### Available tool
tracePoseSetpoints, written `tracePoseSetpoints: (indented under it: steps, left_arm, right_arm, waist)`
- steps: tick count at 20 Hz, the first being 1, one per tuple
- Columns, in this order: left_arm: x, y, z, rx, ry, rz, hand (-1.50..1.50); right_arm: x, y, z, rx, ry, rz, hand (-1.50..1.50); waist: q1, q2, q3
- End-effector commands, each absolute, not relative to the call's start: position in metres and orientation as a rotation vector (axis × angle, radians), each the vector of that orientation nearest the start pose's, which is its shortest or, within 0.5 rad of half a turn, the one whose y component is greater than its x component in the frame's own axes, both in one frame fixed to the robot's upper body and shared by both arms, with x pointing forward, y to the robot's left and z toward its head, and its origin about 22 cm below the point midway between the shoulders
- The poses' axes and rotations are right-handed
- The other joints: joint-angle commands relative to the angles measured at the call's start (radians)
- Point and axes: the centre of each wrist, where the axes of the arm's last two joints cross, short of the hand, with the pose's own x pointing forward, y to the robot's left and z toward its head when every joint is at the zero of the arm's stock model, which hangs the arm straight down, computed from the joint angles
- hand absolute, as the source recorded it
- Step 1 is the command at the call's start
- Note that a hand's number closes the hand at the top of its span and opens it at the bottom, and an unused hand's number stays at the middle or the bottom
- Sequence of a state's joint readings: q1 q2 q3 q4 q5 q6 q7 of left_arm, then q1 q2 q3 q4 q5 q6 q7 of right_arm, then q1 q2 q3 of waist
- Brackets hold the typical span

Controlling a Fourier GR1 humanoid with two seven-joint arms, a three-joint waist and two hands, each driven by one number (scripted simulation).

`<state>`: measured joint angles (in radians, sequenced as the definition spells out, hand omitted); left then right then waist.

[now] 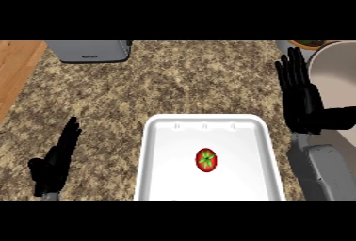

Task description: Pick the tomato from the tray and place it in the pot

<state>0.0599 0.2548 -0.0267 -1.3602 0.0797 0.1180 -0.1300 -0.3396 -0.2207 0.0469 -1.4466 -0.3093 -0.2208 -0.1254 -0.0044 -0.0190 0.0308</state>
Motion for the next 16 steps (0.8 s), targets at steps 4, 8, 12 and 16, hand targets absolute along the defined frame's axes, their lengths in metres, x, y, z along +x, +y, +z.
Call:
tracePoseSetpoints:
  steps: [4,8,12,16]
  left_arm:
    - [0.264,0.292,0.022,0.24,-1.625,-0.015,0.0]
    - [0.278,0.28,0.044,0.168,-1.67,0.0,0.0]
    - [0.288,0.277,0.081,0.153,-1.629,0.027,0.0]
    - [0.295,0.28,0.08,0.179,-1.627,0.069,0.0]
  right_arm:
    - [0.342,-0.242,0.063,0.212,-1.906,0.234,1.5]
    - [0.343,-0.256,0.071,-0.189,-1.917,0.832,1.5]
    - [0.349,-0.232,-0.002,0.083,-2.027,0.62,-1.5]
    - [0.349,-0.27,-0.012,0.202,-2.121,0.655,-1.5]
  waist:
    - [0.042,0.029,-0.027]
    - [0.067,0.034,-0.032]
    - [0.042,0.028,-0.028]
    - [0.022,0.025,-0.029]
